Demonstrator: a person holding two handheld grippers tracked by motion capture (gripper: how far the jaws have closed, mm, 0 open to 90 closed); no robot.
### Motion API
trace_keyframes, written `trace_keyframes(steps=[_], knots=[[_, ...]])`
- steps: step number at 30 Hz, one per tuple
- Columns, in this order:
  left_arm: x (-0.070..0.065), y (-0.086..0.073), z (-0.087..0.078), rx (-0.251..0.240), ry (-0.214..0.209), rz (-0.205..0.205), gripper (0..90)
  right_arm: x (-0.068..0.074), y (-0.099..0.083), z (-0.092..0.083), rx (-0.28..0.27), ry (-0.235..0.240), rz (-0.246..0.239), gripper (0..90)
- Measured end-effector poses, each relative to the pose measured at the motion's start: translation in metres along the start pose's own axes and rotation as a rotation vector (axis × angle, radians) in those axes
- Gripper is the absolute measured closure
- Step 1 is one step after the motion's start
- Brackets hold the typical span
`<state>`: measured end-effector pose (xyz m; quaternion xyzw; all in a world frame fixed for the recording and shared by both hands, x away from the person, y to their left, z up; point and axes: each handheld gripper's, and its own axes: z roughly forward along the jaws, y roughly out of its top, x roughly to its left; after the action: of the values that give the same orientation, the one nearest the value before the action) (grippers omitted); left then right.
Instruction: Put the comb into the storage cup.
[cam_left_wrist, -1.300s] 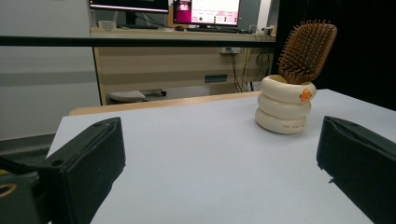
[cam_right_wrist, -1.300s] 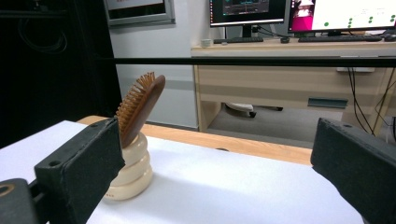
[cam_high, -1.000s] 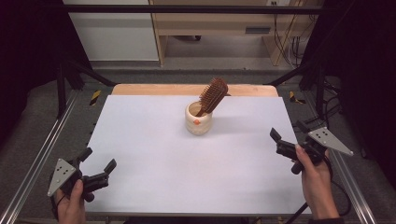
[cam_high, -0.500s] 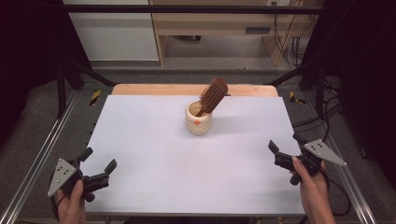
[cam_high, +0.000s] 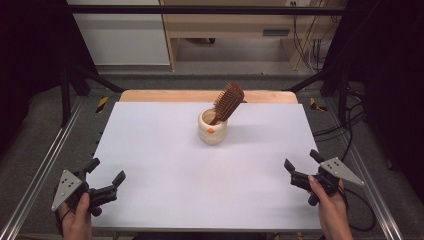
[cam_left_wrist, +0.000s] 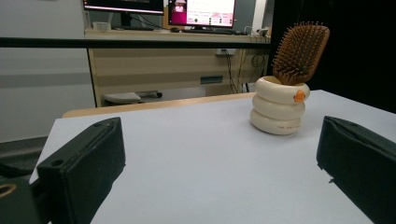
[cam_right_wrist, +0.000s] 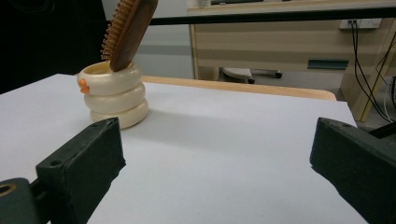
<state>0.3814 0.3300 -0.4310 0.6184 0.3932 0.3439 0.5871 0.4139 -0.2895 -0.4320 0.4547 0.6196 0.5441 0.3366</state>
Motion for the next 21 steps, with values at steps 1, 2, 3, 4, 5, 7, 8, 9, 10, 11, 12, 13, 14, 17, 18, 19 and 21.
trace_keyframes(steps=[1, 2, 3, 4, 5, 7, 8, 9, 10, 11, 12, 13, 14, 17, 18, 19, 21], knots=[[0.0, 0.0, 0.0, 0.0, 0.0, 0.0, 1.3, 0.0, -0.001, 0.0, 0.001, 0.002, 0.0, 3.1], [0.0, 0.0, 0.0, 0.0, 0.0, 0.0, 1.3, 0.001, -0.002, 0.0, 0.001, 0.003, 0.0, 3.1], [0.0, 0.0, 0.0, -0.001, 0.0, -0.001, 1.3, 0.001, -0.003, 0.0, 0.001, 0.002, -0.003, 3.1], [0.0, 0.0, 0.0, -0.001, 0.0, -0.001, 1.3, 0.001, -0.004, 0.0, 0.0, 0.004, 0.0, 3.1], [0.0, 0.0, 0.0, -0.001, 0.0, -0.001, 1.3, 0.002, -0.006, 0.001, -0.001, 0.004, -0.005, 3.1], [0.0, 0.0, 0.0, -0.002, -0.001, -0.002, 1.3, 0.003, -0.008, 0.001, 0.0, 0.009, -0.006, 3.1], [0.0, 0.0, 0.0, -0.001, -0.002, -0.002, 1.3, 0.003, -0.009, 0.001, 0.0, 0.011, -0.007, 3.1], [0.0, 0.0, 0.0, -0.001, -0.003, -0.003, 1.3, 0.004, -0.01, 0.002, 0.001, 0.013, -0.011, 3.1], [0.0, 0.0, 0.0, -0.002, -0.003, -0.003, 1.3, 0.004, -0.011, 0.002, 0.001, 0.015, -0.01, 3.1], [0.0, 0.0, 0.0, -0.001, -0.003, -0.002, 1.3, 0.005, -0.012, 0.003, 0.0, 0.018, -0.011, 3.1], [0.0, 0.0, 0.0, -0.001, -0.003, -0.003, 1.3, 0.006, -0.013, 0.003, 0.002, 0.021, -0.012, 3.1], [0.0, 0.0, 0.001, -0.002, -0.004, -0.004, 1.3, 0.007, -0.015, 0.004, 0.0, 0.024, -0.013, 3.2], [0.0, -0.001, 0.001, -0.002, -0.006, -0.003, 1.3, 0.007, -0.016, 0.004, 0.001, 0.029, -0.013, 3.2], [0.0, -0.001, 0.001, -0.001, -0.011, -0.008, 1.3, 0.01, -0.019, 0.005, 0.001, 0.042, -0.022, 3.3], [-0.001, -0.001, 0.001, 0.0, -0.012, -0.007, 1.3, 0.011, -0.02, 0.006, 0.001, 0.047, -0.027, 3.3], [-0.001, -0.001, 0.001, 0.0, -0.013, -0.006, 1.3, 0.011, -0.02, 0.007, 0.001, 0.049, -0.031, 3.3], [-0.002, -0.001, 0.002, 0.0, -0.015, -0.006, 1.3, 0.012, -0.021, 0.008, -0.002, 0.057, -0.035, 3.2]])
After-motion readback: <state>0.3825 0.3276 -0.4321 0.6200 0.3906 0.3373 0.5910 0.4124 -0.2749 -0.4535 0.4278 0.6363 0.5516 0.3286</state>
